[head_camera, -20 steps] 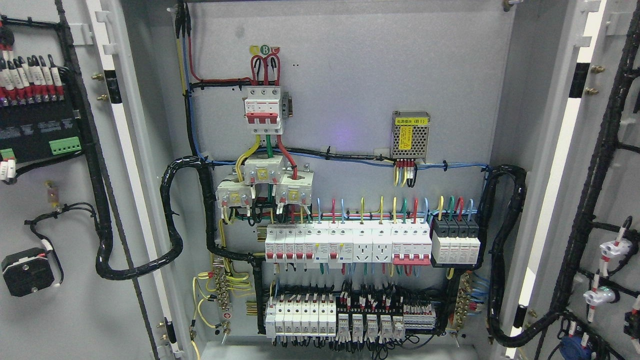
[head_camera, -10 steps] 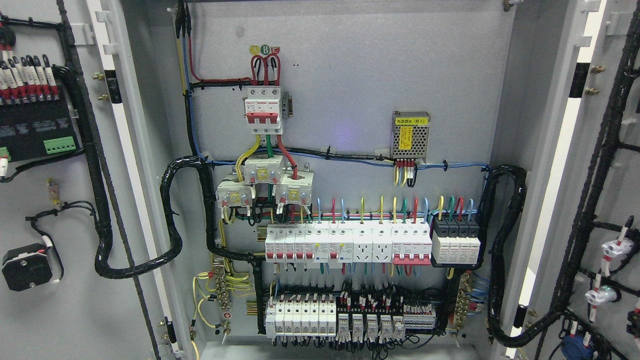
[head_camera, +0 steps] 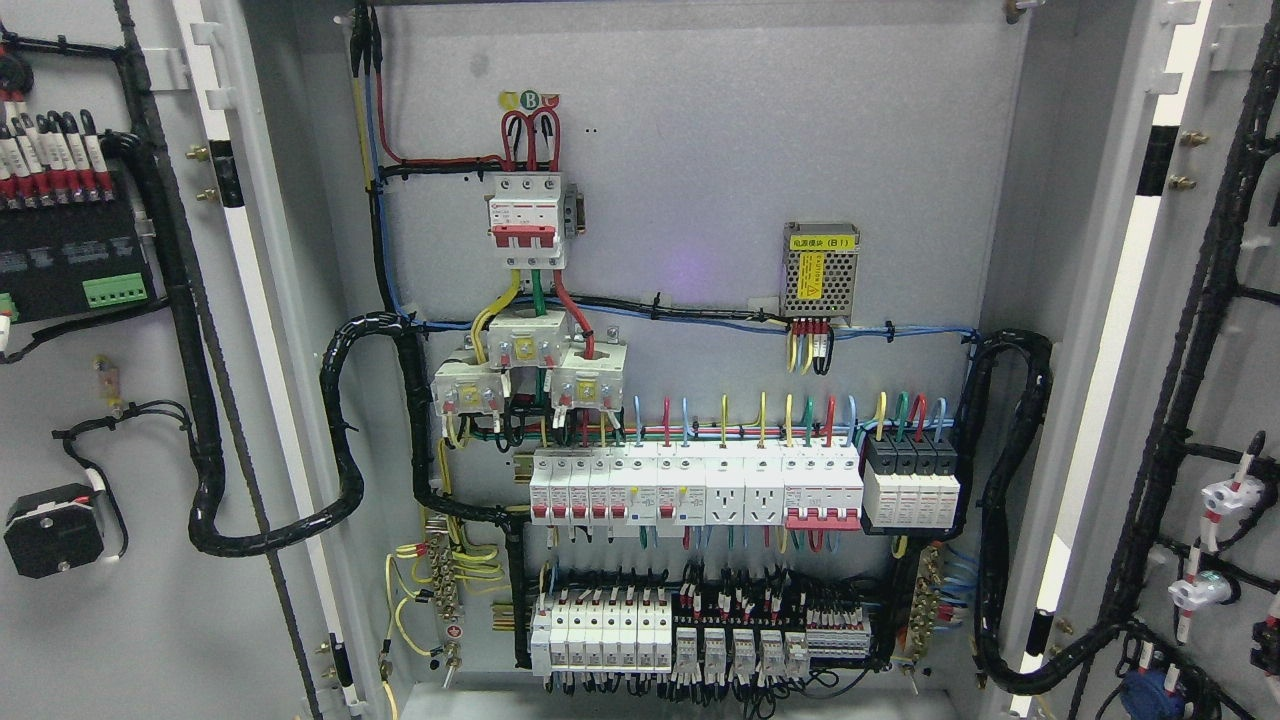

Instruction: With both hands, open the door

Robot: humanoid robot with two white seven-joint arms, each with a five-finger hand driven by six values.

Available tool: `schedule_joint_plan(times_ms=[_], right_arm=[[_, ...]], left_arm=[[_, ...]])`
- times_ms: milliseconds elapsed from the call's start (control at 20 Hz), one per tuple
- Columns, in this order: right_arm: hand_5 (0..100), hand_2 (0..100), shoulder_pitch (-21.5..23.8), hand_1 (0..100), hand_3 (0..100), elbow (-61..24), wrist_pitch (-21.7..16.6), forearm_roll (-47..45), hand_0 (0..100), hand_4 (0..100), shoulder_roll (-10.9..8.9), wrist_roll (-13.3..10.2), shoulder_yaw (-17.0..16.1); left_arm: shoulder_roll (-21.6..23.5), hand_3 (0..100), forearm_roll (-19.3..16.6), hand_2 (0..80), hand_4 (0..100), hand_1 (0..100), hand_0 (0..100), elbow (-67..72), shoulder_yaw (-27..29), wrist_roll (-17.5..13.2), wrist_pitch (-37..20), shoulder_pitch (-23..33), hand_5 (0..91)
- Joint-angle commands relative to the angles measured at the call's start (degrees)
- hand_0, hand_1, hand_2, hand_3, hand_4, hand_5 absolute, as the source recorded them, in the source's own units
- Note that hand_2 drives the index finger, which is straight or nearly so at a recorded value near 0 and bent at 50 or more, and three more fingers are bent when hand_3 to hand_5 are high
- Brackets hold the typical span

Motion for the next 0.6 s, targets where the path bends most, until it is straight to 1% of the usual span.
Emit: schedule_joint_plan(times_ms=[0,100,300,451,551], right_arm=[[0,0,-0.5,0,0,-1.1,-1.5,0.1,38,0,-0.68,0.2,2.7],[0,0,-0.5,0,0,-1.1,-2.5,0.1,38,0,-1.56,0.4,3.6],[0,0,-1.1,0,0,-1.1,-2.6,0.1,38,0,-1.91,0.5,4.7],[0,0,-1.3,0,0,-1.1,-2.6,0.1,38,0,-2.35,0.5,6.5],[0,0,-3.0,0,0,-1.1,-2.6,0.2,38,0,-2.36,0.5,7.8]], left_arm=[[0.4,0,0.3,0.0,0,0,0,1.0,-1.1,0.0,-14.2,-0.1,0.0],[0.4,0,0.3,0.0,0,0,0,-0.5,-1.1,0.0,-14.2,0.4,0.0],[0.0,0,0.4,0.0,0,0,0,-6.1,-1.2,0.1,-14.2,2.4,0.0],[-1.1,0,0.4,0.0,0,0,0,-11.1,-1.2,0.1,-14.2,4.9,0.0],[-2.4,0,0.4,0.0,0,0,0,-14.6,-1.2,0.1,-14.2,6.6,0.0]])
